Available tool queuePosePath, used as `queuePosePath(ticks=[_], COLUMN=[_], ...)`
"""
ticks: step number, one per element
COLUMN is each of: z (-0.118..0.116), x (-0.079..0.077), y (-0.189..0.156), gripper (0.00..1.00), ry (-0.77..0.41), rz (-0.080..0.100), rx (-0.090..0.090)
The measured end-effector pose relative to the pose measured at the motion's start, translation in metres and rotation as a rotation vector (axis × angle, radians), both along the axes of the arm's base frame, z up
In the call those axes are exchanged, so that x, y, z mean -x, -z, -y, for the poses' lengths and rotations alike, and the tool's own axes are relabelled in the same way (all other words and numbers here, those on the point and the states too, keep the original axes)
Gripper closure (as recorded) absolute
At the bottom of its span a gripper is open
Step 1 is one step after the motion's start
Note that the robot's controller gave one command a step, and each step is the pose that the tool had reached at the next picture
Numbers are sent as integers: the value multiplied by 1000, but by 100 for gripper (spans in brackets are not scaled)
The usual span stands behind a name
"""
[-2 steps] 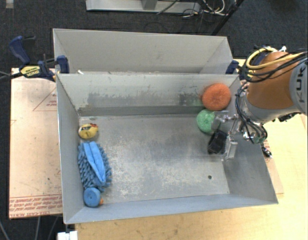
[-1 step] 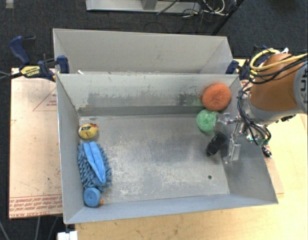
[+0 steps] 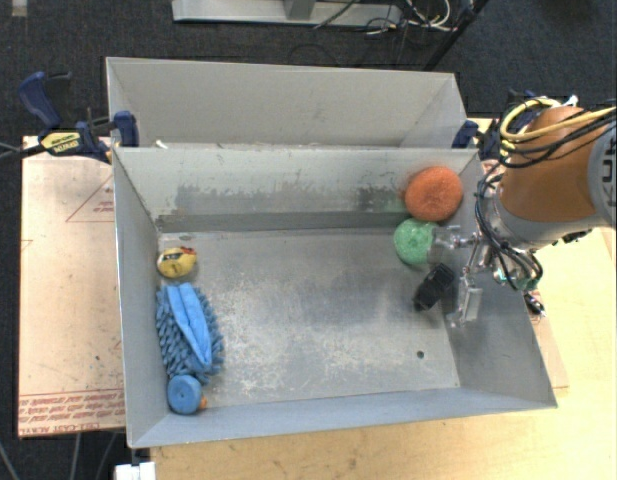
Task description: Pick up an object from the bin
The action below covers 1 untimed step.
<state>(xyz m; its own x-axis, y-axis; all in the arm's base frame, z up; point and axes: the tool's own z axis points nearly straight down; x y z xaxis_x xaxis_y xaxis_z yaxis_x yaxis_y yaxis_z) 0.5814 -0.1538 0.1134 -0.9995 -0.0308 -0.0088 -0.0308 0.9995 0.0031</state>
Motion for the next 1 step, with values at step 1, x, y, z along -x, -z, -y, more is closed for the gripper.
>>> queuePosePath(ticks=[1], z=[-5], x=[22], y=[24], gripper=[100], ry=[219], rz=[3], rx=[-1])
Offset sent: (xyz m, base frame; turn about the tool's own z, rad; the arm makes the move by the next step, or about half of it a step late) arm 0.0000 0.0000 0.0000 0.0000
